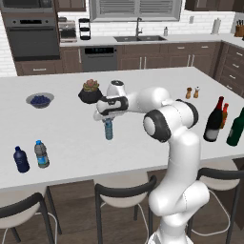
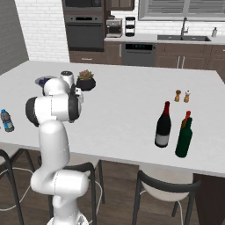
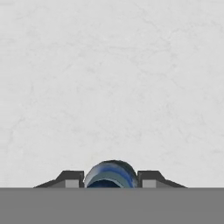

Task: Move the plastic bottles in the middle to the plastics group, and the glass bottles in the middle to the glass group.

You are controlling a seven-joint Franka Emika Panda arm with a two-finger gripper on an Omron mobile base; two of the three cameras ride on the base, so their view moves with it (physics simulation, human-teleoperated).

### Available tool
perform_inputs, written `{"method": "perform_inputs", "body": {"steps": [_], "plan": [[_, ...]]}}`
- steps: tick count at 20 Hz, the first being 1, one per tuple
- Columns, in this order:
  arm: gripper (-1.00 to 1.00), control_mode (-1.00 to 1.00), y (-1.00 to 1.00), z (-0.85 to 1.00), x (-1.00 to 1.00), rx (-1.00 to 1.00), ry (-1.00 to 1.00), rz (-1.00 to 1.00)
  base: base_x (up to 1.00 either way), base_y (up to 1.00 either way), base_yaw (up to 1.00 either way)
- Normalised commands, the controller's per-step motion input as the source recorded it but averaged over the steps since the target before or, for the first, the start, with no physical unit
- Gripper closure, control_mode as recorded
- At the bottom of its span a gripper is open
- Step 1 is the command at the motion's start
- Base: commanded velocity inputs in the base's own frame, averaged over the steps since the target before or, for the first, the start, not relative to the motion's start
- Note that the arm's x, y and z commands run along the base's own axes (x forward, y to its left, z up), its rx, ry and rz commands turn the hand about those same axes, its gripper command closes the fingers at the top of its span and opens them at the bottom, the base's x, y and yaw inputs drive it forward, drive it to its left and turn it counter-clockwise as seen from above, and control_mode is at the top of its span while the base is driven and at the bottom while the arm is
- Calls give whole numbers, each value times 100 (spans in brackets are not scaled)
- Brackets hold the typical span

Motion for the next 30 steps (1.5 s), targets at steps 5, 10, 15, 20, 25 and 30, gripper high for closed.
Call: {"method": "perform_inputs", "body": {"steps": [5, 10, 15, 20, 25, 30], "plan": [[100, -100, 15, 20, -61, 8, 0, 19, 0, 0, 0], [100, -100, 41, 17, -79, 8, 0, 19, 0, 0, 0], [100, -100, 63, 3, -75, 2, 0, 17, 0, 0, 0], [100, -100, 85, 5, -51, 0, -1, 8, 0, 0, 0], [100, -100, 88, 9, -14, 0, 0, 2, 0, 0, 0], [100, -100, 78, 0, 5, 0, 0, 1, 0, 0, 0]]}}
